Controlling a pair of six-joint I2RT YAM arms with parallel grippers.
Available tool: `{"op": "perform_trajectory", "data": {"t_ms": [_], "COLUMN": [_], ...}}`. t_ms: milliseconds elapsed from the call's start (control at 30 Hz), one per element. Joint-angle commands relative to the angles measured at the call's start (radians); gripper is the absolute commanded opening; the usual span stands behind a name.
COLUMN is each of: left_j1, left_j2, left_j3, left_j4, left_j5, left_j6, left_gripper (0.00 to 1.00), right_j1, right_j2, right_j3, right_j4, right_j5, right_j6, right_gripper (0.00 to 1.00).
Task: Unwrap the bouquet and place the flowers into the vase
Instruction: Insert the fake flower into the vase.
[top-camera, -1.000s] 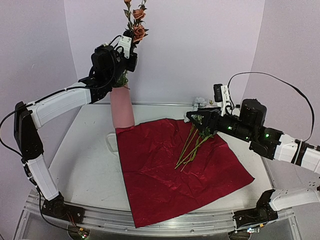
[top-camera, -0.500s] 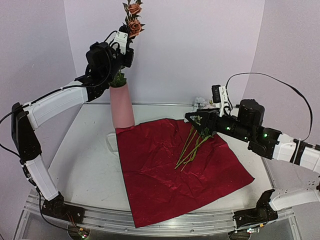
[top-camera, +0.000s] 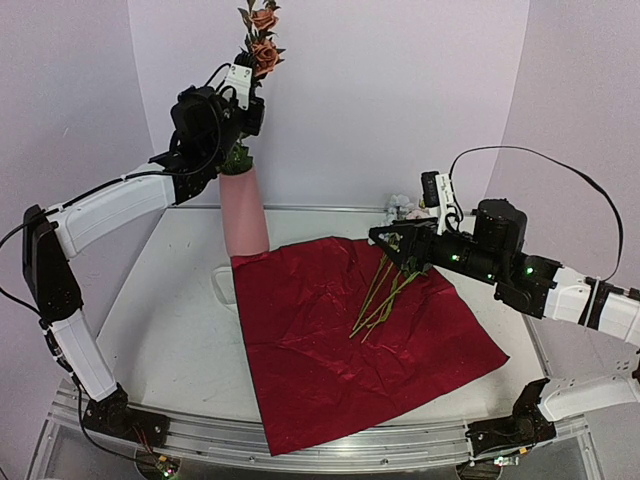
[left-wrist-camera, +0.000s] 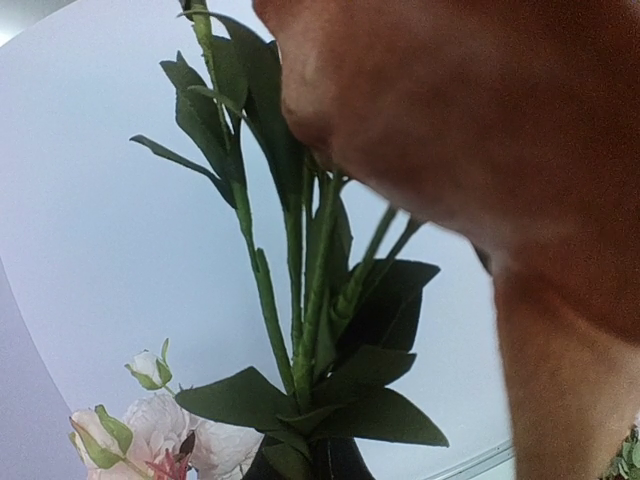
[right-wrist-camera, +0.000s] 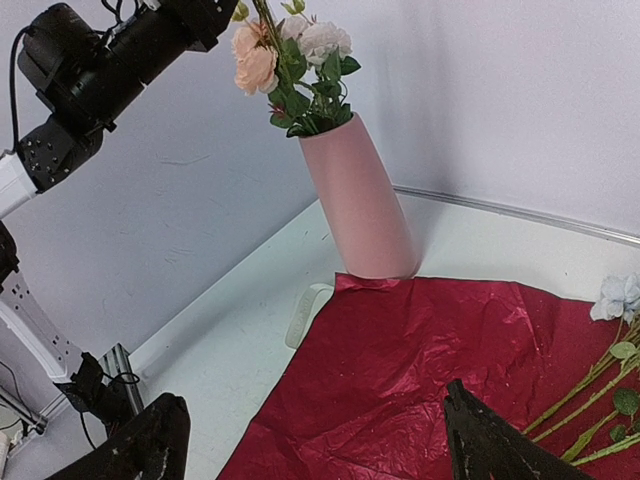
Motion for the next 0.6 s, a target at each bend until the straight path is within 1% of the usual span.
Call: {"op": "perform_trajectory", "data": {"t_ms": [0,267,567], "left_j1": [0.02,0.059,0.06], "left_j2": [-0.03,0.006,0.073], "left_j3": [-0.028,-0.116,-0.197], "left_j4": [0.049,0.057,0.054], "left_j5": [-0.01,-0.023,-0.147], "left_j6": [-0.056,-0.185,-0.323], "left_gripper": [0.0,0.0,0.0], "right_j1": [0.003,0.003,0.003], "right_j2": [-0.012,-0.017,-0.014], "right_j3": [0.033,0.034,0.036], "right_j4": [0.04,0.035,0.033], "right_j5": [-0.013,-0.014,-0.016], "right_j6": [0.001,-0.004,-0.006], "right_gripper": [0.88,0.88,0.88]}}
